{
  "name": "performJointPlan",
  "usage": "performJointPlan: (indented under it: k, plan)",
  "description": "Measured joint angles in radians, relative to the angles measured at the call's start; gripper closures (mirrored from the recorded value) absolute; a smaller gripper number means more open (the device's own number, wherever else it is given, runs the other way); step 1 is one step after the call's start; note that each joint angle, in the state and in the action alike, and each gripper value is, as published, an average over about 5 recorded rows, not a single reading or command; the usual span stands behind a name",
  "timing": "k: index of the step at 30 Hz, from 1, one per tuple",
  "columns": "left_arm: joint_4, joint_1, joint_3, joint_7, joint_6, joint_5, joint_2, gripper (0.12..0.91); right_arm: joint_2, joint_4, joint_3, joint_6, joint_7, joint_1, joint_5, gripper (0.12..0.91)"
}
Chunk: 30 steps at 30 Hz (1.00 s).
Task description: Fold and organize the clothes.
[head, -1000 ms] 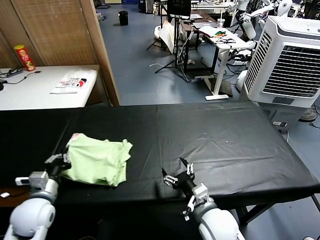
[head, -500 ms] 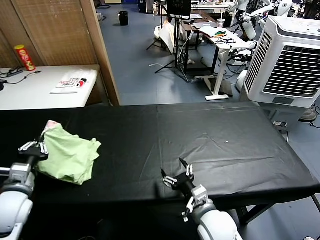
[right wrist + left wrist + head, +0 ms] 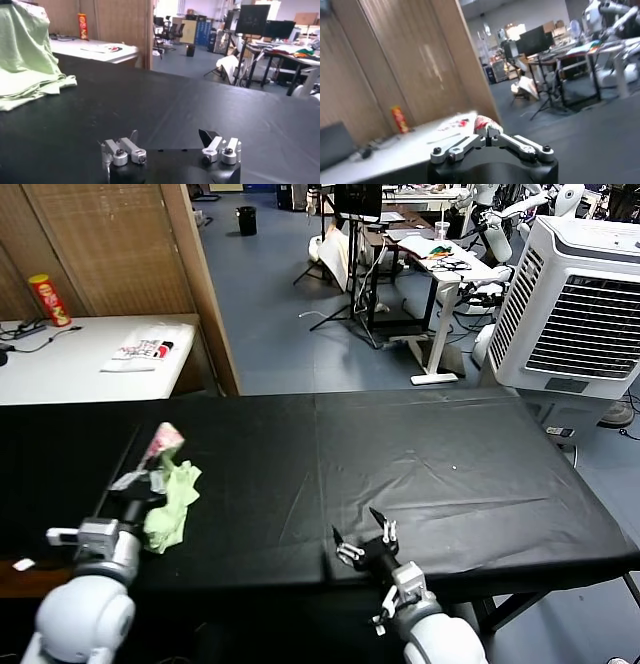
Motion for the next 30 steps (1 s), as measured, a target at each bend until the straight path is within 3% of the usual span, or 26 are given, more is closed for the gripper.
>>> performJointPlan:
  k: [7,13,20,24,27,30]
  plan:
    - [0.001,-0.024,0.158,0.000,-0.004,0.042,-0.115,0.894,-0.004,0.012,0.038,-0.001,0.000,-0.029,0.001,0.227]
    - [0.038,-0.025,0.257,0.023,-0.031,0.094,-0.232,0.865,-0.004,0.024,0.053,-0.008,-0.005,-0.035,0.023,0.227]
    - [0.044,0.006,0.332,0.025,-0.021,0.048,-0.351,0.523,-0.012,0.026,0.052,-0.022,-0.005,-0.023,0.062,0.227]
    - [0.036,0.015,0.350,0.048,-0.032,0.060,-0.378,0.311,-0.019,0.025,0.049,-0.035,-0.003,-0.019,0.104,0.227]
    - [0.036,0.010,0.343,0.067,-0.055,0.080,-0.372,0.244,-0.017,0.016,0.042,-0.056,0.011,-0.004,0.149,0.227]
    - [0.039,0.004,0.319,0.074,-0.078,0.089,-0.351,0.234,-0.007,-0.006,0.023,-0.088,0.034,0.033,0.220,0.227]
